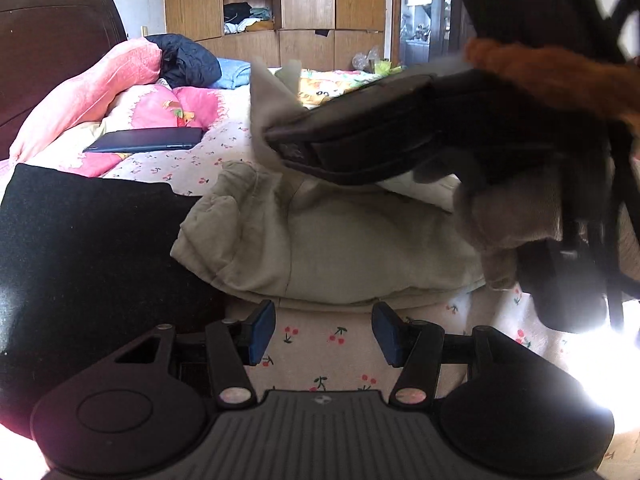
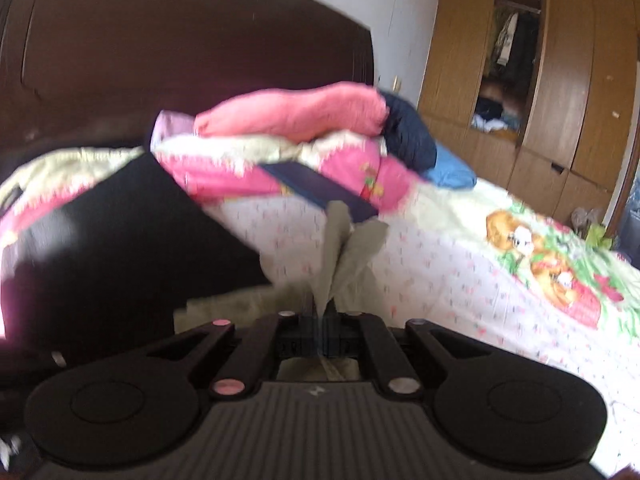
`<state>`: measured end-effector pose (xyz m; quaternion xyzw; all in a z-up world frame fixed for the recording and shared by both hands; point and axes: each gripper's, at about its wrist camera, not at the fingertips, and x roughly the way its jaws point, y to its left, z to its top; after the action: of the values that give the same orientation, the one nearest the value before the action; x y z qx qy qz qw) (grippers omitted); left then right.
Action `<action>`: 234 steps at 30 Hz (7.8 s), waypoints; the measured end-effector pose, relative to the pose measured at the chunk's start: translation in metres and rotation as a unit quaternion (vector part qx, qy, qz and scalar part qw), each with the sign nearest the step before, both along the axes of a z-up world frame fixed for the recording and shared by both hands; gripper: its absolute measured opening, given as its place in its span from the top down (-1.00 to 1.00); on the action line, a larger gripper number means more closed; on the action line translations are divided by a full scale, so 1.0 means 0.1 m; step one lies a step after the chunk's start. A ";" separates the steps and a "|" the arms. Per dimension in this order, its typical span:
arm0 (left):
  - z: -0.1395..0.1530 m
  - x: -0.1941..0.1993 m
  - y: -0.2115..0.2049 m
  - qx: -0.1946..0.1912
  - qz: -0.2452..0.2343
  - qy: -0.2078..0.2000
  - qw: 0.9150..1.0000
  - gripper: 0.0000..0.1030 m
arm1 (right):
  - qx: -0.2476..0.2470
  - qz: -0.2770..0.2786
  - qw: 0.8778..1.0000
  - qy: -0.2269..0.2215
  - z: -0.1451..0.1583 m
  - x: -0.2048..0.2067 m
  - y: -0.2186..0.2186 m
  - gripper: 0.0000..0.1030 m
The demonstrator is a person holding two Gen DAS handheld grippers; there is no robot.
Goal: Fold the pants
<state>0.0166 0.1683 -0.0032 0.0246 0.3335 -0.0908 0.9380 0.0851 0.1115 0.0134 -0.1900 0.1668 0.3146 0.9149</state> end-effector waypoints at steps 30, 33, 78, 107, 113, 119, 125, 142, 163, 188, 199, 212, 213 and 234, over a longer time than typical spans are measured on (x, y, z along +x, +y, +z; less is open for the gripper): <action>0.02 0.57 -0.21 -0.004 -0.016 -0.022 1.000 -0.34 | 0.023 0.058 0.973 0.222 -0.07 1.29 -0.62 0.48; -0.19 0.57 -0.15 -0.015 -0.009 0.019 1.000 -0.34 | 0.018 0.103 0.960 0.258 -0.21 1.47 -0.39 0.38; 0.07 0.51 -0.51 0.064 -0.029 -0.022 0.997 -0.36 | 0.267 -0.155 0.872 0.380 -0.52 0.83 -3.14 -0.12; 0.01 0.70 -1.76 0.091 -0.164 0.007 0.982 -0.38 | 0.334 -0.283 0.833 0.338 -0.43 -0.03 -4.08 0.76; -0.09 0.80 -1.28 0.081 -0.104 0.034 0.991 -0.39 | 0.343 -0.265 0.822 0.369 -0.50 0.34 -4.12 0.35; -0.08 0.74 -1.33 0.077 -0.140 0.013 0.987 -0.39 | 0.378 -0.278 0.788 0.398 -0.64 0.29 -4.23 0.37; 0.20 0.77 -1.66 0.027 -0.182 -0.033 0.982 -0.40 | 0.327 -0.266 0.839 0.344 -0.47 -0.04 -4.06 0.85; -0.37 0.74 -2.11 0.053 -0.204 -0.033 0.977 -0.53 | 0.105 -0.106 0.926 0.346 -0.37 1.30 -3.73 0.53; -0.39 0.79 -2.12 0.044 -0.187 -0.035 0.981 -0.60 | 0.088 -0.178 0.923 0.329 -0.25 1.42 -3.86 0.99; 0.02 0.41 -1.36 0.088 -0.140 -0.017 0.986 -0.73 | 0.111 -0.207 0.931 0.279 -0.11 0.29 -3.39 0.61; -0.12 0.57 -1.28 0.148 -0.084 -0.020 0.985 -0.72 | 0.323 -0.318 0.819 0.352 -0.52 0.01 -4.28 0.42; -0.04 0.28 -1.68 0.065 -0.205 -0.030 0.976 -0.73 | 0.320 -0.272 0.849 0.322 0.09 0.41 -3.61 0.85; -0.03 0.26 -1.63 0.066 -0.198 -0.036 0.977 -0.73 | 0.301 -0.259 0.862 0.315 0.23 0.46 -3.40 0.85; 0.14 0.03 -0.19 -0.067 -0.061 -0.050 0.995 -0.73 | 0.168 -0.168 0.916 0.323 -0.01 0.98 -0.71 0.86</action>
<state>0.0201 0.1495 0.0109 -0.0137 0.2774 -0.1684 0.9458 0.1836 0.0407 0.0123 0.1092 0.4275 0.2235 0.8691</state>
